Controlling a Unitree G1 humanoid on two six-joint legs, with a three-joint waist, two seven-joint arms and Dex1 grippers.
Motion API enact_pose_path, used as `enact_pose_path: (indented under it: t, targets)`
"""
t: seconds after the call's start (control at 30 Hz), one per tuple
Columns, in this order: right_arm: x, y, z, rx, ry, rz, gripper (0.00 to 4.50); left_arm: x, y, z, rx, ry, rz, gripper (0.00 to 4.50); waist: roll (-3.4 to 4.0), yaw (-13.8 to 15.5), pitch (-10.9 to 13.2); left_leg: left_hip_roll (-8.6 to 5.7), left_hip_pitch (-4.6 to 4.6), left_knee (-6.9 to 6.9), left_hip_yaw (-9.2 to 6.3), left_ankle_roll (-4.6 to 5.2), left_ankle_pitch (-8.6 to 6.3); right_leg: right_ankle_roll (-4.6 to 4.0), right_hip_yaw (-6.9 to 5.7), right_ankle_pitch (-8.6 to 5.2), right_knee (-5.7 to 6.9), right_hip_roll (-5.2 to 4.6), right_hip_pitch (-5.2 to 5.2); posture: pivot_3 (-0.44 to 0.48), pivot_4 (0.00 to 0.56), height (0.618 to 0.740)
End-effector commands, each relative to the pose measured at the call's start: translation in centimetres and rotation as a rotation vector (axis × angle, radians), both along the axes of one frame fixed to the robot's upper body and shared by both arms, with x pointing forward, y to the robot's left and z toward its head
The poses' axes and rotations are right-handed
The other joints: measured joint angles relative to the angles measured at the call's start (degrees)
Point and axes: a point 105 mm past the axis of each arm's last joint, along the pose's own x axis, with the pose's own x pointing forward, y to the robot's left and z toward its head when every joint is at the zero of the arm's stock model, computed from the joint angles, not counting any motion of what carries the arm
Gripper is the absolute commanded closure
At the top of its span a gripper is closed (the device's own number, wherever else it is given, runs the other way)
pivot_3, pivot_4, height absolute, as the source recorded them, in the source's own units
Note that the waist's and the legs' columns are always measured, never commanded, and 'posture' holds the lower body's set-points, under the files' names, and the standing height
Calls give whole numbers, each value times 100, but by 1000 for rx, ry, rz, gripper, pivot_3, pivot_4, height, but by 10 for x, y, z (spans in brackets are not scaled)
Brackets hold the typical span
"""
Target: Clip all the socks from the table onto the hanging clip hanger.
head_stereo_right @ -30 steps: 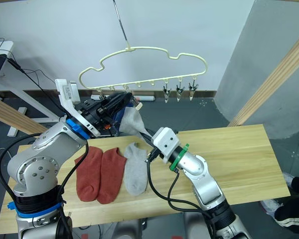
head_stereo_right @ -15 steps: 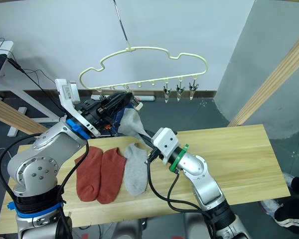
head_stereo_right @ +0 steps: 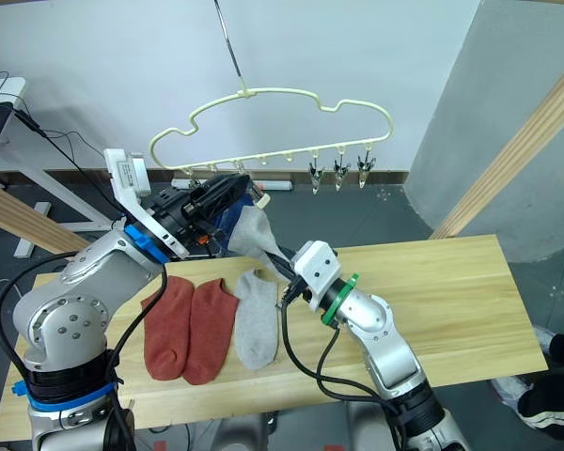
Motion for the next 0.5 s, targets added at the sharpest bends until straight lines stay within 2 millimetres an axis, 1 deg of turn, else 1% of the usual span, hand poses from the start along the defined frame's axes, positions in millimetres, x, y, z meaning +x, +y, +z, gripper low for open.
enact_pose_path:
  t: [0.03, 0.13, 0.33, 0.5]
  targets:
    - [-4, -3, 16, 40, -59, 3, 4500, -10, -3, 12, 0, -62, -29, 3989, 0, 4, 0, 0, 0, 0, 0, 0, 0, 0, 0, 0, 0, 0, 0, -80, 317, 740]
    - [-5, -4, 17, 32, -69, 3, 4500, -10, -2, 12, 3, -62, -27, 3989, 0, 7, 0, 0, 0, 0, 0, 0, 0, 0, -1, 0, 0, 0, 0, -81, 317, 740]
    - [-16, -4, 11, -21, -82, 49, 4500, -9, -2, 12, 1, -64, -21, 3989, -1, 11, -1, 0, 0, 0, 0, 0, 0, 0, -1, 0, 0, 0, 0, -82, 318, 740]
    - [-22, -1, 12, -33, -96, 73, 4500, -9, -2, 12, 0, -62, -21, 3989, -1, 8, -1, 0, 1, 1, 0, 0, 0, 0, -1, 0, 2, 0, 0, -82, 318, 740]
